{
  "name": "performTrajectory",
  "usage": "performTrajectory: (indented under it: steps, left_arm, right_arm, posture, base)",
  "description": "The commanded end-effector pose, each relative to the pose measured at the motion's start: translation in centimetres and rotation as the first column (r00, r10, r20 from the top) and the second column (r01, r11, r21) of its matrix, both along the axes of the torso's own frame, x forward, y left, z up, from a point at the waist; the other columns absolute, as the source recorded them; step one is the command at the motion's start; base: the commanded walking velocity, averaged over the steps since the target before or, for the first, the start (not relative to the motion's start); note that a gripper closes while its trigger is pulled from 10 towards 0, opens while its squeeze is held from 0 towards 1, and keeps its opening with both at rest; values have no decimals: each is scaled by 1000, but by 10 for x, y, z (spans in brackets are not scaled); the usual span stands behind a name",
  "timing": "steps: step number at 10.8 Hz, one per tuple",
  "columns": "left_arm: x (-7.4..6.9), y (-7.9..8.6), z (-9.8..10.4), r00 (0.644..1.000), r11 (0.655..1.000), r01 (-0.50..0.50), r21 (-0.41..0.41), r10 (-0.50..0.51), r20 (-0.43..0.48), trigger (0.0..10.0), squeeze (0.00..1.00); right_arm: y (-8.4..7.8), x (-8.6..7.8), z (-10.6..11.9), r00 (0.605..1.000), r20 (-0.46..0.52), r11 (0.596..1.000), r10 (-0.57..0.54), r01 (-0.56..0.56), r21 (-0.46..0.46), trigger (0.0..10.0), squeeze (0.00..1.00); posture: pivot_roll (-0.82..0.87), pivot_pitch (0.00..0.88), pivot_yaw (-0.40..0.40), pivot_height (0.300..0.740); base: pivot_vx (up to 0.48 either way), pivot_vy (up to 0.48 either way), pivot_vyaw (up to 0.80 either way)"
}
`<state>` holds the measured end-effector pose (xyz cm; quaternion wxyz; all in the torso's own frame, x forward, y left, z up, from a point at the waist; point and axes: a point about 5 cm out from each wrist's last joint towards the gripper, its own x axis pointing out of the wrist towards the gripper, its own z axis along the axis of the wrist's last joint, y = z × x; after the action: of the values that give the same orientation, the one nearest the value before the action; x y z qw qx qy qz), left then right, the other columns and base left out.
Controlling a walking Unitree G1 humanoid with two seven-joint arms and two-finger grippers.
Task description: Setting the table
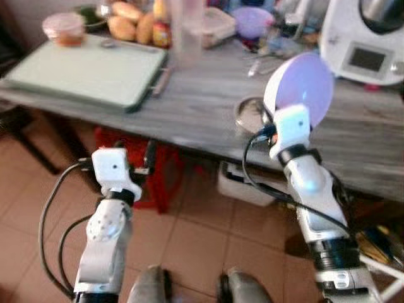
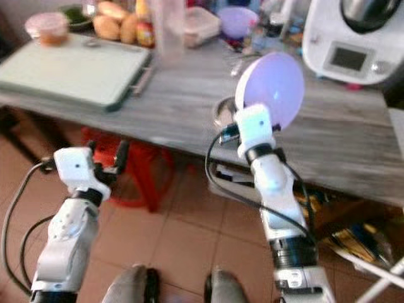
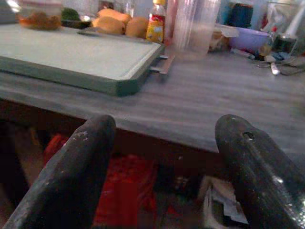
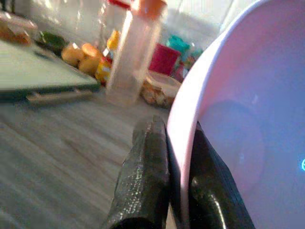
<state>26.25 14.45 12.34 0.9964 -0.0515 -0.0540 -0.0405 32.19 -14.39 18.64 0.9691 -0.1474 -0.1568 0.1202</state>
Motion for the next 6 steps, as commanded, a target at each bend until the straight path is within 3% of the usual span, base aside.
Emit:
performTrajectory:
  steps: [1, 2, 6]
  left_arm:
    - [-2, -6, 4, 999, 999, 31, -24, -31, 23, 10000, 0]
    - [-2, -7, 5, 999, 999, 32, -26, -31, 29, 10000, 0]
    - [0, -2, 6, 999, 1000, 19, -19, -18, 31, 10000, 0]
  right_arm:
    - [-10, 1, -1, 999, -11, 999, -34, 34, 11, 10000, 0]
    - [-10, 0, -1, 999, -11, 999, -33, 33, 14, 10000, 0]
    - [-12, -5, -4, 999, 0, 999, -44, 44, 16, 10000, 0]
  posture:
    - [-18, 170, -25, 740]
    - [-20, 169, -24, 740]
    - [-17, 159, -17, 740]
  base:
    - [480, 0, -550]
    - [480, 0, -800]
    - [480, 0, 0]
